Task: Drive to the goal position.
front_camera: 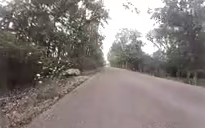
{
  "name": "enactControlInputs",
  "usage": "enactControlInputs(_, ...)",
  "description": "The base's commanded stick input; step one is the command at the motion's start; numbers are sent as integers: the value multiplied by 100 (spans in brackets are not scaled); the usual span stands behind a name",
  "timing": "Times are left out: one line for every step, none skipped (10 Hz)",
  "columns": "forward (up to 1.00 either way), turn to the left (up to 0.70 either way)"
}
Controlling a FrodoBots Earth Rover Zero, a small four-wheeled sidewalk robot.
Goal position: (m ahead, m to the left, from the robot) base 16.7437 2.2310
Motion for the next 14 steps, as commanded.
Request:
enactControlInputs(70, 0)
enactControlInputs(70, 0)
enactControlInputs(70, 0)
enactControlInputs(70, 0)
enactControlInputs(70, 0)
enactControlInputs(70, 0)
enactControlInputs(70, 0)
enactControlInputs(70, 0)
enactControlInputs(70, 0)
enactControlInputs(70, 0)
enactControlInputs(70, 0)
enactControlInputs(70, 0)
enactControlInputs(70, 0)
enactControlInputs(70, 0)
